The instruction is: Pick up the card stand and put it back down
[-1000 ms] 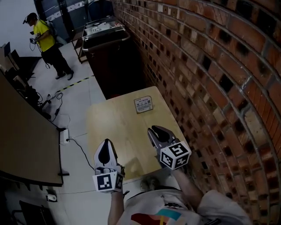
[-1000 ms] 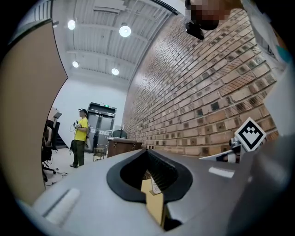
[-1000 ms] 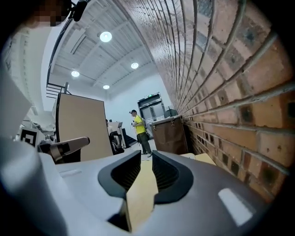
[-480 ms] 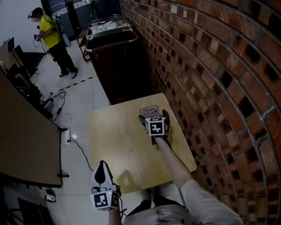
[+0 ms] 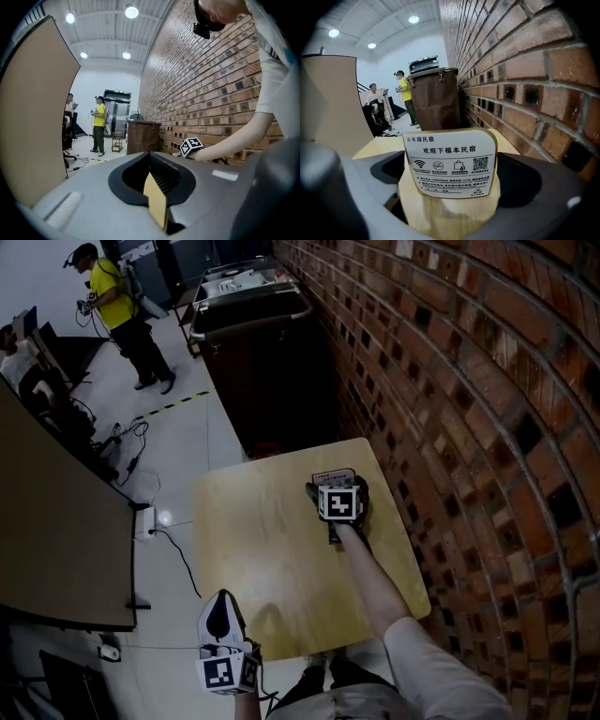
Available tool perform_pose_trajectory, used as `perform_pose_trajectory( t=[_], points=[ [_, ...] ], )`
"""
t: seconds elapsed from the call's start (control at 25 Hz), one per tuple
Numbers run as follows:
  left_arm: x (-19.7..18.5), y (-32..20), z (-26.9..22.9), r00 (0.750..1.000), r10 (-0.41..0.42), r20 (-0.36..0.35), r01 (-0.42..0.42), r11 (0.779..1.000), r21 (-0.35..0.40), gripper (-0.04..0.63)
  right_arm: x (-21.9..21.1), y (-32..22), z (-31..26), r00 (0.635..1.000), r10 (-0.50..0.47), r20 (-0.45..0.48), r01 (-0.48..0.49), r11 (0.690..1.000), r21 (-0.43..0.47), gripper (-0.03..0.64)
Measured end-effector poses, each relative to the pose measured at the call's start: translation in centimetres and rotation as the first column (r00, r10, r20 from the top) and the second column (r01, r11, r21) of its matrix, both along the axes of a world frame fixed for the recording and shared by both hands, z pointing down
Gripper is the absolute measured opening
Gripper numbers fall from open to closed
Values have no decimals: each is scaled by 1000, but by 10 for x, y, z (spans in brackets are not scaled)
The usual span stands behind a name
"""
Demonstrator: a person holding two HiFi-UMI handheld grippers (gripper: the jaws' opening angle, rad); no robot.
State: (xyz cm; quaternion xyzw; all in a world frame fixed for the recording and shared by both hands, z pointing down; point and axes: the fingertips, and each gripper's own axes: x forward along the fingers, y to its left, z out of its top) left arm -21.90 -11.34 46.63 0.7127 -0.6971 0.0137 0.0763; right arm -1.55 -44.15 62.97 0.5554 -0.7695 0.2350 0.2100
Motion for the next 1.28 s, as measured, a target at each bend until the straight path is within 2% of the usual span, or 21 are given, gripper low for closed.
perform_pose_trajectory(
  t=[0.12, 0.24, 0.44, 0.6, 0.72, 1.0, 1.28],
  points=[
    [3, -4, 0, 1000, -1, -22, 1, 1000, -10, -31, -4, -2, 3, 1000, 7, -8, -7, 1000, 9, 577],
    [3, -3, 7, 1000, 14, -2, -14, 1000, -25, -31, -7, -9, 3, 1000, 0, 1, 0, 999, 54, 577],
    [-5, 1, 12, 1000, -10, -3, 9, 999, -36, -31, -6, -12, 1, 1000, -17, 8, 16, 994, 105, 575],
    [-15, 3, 15, 999, -38, -6, 38, 999, -5, -31, -3, -5, -2, 1000, -19, 11, 18, 990, 138, 575],
    [-10, 2, 11, 1000, -21, 0, 21, 999, -24, -31, 0, 0, -11, 999, -36, -8, 37, 981, 192, 575],
    [-2, 0, -7, 1000, -18, 1, 18, 1000, 24, -31, 11, 43, -75, 996, -87, -20, 88, 926, 366, 575],
    [13, 5, -35, 999, 14, 38, -18, 994, 112, -31, 42, 147, -188, 984, -111, 139, 25, 858, 513, 575]
  ],
)
